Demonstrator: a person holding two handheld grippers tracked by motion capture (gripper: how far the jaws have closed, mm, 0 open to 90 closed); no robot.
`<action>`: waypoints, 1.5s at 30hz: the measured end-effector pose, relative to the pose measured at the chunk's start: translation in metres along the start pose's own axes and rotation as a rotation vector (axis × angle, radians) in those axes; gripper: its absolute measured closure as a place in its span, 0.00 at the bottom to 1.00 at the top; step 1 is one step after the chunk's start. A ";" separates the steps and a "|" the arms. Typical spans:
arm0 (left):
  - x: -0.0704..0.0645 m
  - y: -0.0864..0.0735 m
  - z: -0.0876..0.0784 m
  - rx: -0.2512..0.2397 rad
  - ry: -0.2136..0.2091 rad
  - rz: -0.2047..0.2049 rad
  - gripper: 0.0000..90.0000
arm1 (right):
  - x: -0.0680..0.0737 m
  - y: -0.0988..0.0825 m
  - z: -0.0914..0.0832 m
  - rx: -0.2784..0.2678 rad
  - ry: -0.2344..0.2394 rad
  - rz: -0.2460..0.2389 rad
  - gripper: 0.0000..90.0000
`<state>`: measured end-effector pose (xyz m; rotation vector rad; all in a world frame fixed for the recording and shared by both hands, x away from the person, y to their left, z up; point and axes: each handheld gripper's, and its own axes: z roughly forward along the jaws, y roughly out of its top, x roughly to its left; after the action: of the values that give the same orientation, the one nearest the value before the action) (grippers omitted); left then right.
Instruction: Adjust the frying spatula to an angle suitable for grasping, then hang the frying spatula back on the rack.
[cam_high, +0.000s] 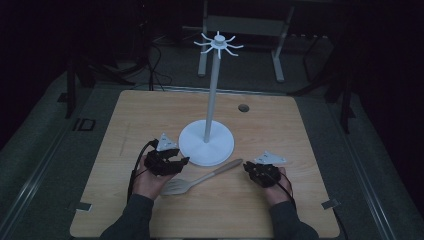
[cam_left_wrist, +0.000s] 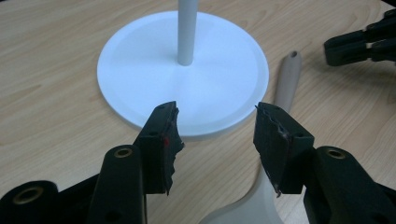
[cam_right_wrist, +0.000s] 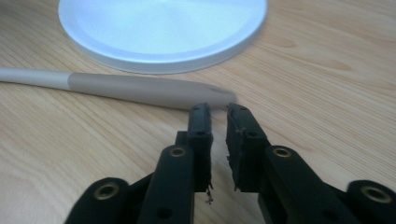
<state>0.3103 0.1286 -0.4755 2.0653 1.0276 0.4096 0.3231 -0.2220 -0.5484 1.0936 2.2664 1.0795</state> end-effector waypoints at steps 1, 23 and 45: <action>0.000 0.001 0.000 0.001 -0.001 0.002 0.55 | -0.002 -0.002 -0.004 -0.004 -0.007 0.007 0.83; -0.006 0.025 0.013 0.049 -0.035 0.038 0.55 | -0.039 -0.021 -0.020 -0.014 -0.108 0.115 0.73; -0.035 0.039 0.065 0.266 -0.115 0.180 0.66 | -0.050 -0.025 -0.026 -0.042 -0.142 0.168 0.68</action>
<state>0.3466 0.0547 -0.4861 2.4003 0.8689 0.2501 0.3253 -0.2832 -0.5502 1.3187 2.0630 1.0713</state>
